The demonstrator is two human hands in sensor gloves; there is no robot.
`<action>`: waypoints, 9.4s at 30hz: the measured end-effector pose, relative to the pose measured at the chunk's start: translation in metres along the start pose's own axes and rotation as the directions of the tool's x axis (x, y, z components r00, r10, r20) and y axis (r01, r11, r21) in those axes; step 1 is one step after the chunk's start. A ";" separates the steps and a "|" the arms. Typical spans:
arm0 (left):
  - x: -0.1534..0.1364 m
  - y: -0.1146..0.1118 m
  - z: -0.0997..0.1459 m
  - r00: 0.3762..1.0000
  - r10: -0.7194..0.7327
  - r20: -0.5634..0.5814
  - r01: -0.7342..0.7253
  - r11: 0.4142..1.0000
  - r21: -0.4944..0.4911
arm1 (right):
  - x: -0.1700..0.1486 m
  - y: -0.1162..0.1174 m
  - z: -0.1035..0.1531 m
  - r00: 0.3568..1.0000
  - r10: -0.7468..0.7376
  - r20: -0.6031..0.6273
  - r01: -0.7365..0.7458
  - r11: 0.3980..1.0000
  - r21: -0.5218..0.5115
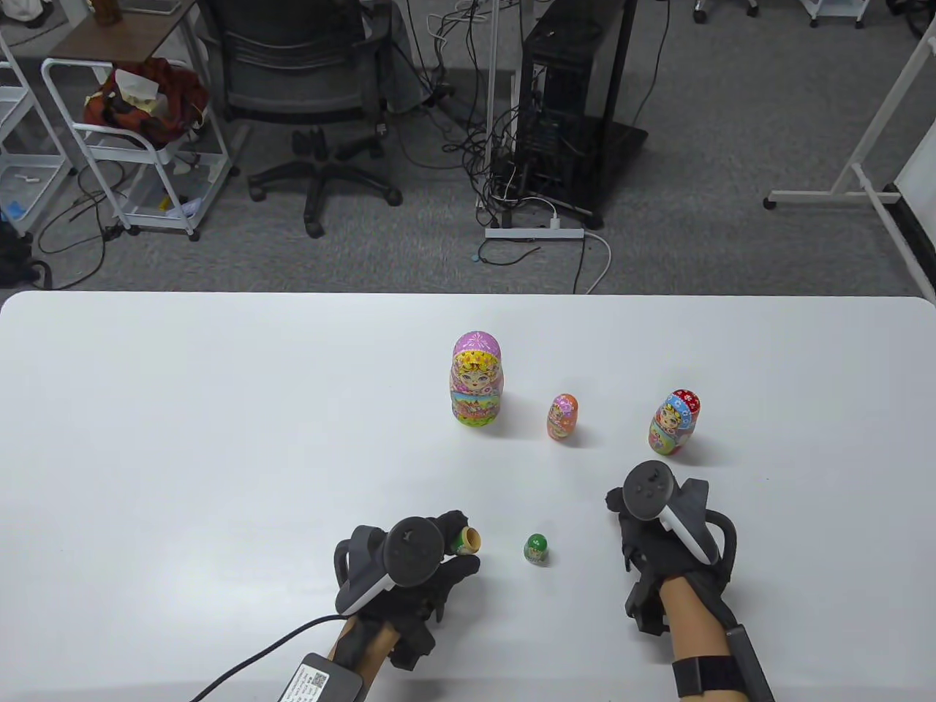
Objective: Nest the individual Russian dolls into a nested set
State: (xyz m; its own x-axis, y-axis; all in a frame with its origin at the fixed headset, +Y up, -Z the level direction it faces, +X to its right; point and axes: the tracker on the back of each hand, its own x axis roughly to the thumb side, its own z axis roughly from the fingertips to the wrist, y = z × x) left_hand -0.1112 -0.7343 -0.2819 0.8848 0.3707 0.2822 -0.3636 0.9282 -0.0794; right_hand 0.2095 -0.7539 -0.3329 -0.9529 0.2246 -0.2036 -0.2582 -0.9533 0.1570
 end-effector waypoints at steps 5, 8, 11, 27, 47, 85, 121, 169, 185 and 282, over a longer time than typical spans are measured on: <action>0.000 -0.001 0.000 1.000 -0.004 -0.001 0.004 1.000 -0.002 | 0.022 -0.011 0.011 0.953 -0.237 0.190 0.251 0.967 -0.050; 0.001 -0.001 0.000 1.000 -0.002 0.001 0.002 1.000 -0.006 | 0.041 -0.020 0.023 0.888 -0.325 0.326 0.364 0.929 -0.065; 0.002 -0.001 0.000 1.000 0.006 0.006 -0.006 1.000 -0.007 | 0.060 -0.026 0.037 0.815 -0.380 0.437 0.443 0.896 -0.046; 0.012 0.007 0.006 0.986 0.165 0.038 -0.166 0.986 0.020 | 0.112 -0.024 0.083 0.686 -0.299 0.663 0.463 0.883 -0.081; 0.003 0.010 0.005 0.979 0.201 0.011 -0.201 0.979 0.035 | 0.098 -0.024 0.070 0.788 -0.219 0.576 0.354 0.926 -0.132; -0.007 0.009 0.002 0.995 0.091 -0.042 -0.089 0.995 0.056 | 0.091 0.006 0.048 0.891 0.016 0.454 -0.003 1.000 -0.030; 0.009 0.012 0.005 0.996 -0.025 0.081 0.016 0.994 0.109 | 0.116 -0.014 0.080 0.707 -0.148 0.692 0.227 0.974 -0.024; -0.019 0.000 -0.004 0.920 -0.385 -0.075 0.378 0.921 -0.092 | 0.017 -0.004 0.011 0.982 0.155 -0.107 -0.171 0.972 -0.163; -0.021 0.000 -0.011 0.947 -0.312 -0.080 0.305 0.948 -0.089 | 0.118 -0.031 -0.019 0.930 0.346 -0.127 -0.367 0.898 -0.241; -0.004 -0.002 -0.004 0.988 -0.156 -0.020 0.155 0.988 -0.013 | 0.090 0.012 0.051 0.942 0.115 0.315 -0.092 0.992 -0.089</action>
State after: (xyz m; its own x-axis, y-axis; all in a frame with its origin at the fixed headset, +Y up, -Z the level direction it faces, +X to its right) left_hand -0.1124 -0.7376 -0.2864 0.9363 0.2225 0.2717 -0.2180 0.9748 -0.0471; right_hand 0.1121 -0.7351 -0.2997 -0.9775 0.1654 0.1306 -0.1547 -0.9840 0.0884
